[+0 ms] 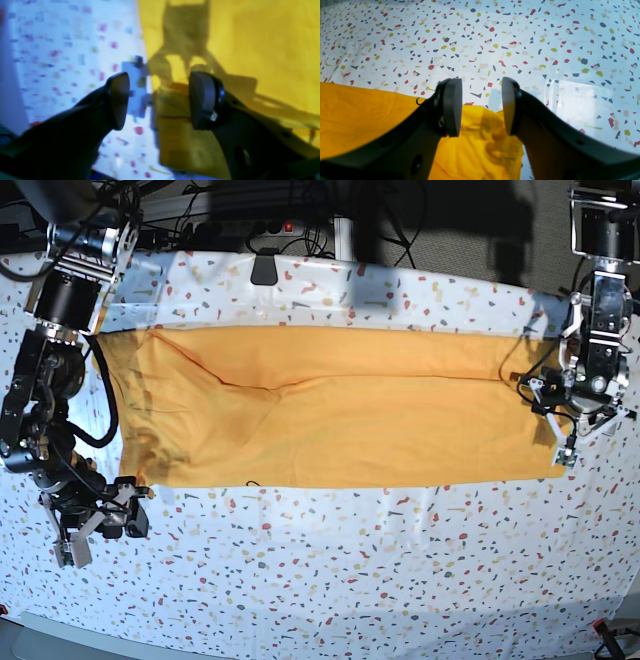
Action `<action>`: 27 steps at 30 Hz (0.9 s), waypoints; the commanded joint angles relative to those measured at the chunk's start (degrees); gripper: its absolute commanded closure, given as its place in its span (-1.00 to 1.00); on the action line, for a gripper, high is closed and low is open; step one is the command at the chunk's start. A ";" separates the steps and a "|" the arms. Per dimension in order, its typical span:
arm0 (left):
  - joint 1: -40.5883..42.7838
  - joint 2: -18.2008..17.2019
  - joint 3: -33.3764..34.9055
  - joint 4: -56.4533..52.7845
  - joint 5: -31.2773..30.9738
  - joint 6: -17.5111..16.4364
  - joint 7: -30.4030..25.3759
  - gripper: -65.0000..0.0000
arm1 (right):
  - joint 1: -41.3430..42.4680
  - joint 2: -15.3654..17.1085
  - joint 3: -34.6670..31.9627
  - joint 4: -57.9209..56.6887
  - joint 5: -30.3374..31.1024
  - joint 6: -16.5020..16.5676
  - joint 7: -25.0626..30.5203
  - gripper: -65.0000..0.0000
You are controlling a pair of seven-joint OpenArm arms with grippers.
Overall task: Fold the T-shirt properly
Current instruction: 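Pull the folded shirt with both grippers toward the robot, straightening it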
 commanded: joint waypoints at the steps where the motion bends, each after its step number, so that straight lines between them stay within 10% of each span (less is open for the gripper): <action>1: -1.07 -0.79 -0.33 1.62 1.14 0.61 0.13 -0.13 | 1.70 0.81 0.13 1.05 0.70 0.56 1.31 0.20; 18: -1.09 -0.79 -0.33 2.45 8.66 1.29 9.88 -0.13 | 1.70 0.81 0.13 1.05 0.72 0.56 1.31 0.20; 24: -1.09 -0.81 -0.33 2.45 18.95 17.44 4.74 -0.13 | 1.70 0.79 0.13 1.05 0.72 0.56 1.31 0.20; 27: -1.07 -0.76 -0.33 2.45 19.21 19.02 3.78 -0.13 | 1.70 0.79 0.13 1.05 0.72 0.56 1.31 0.20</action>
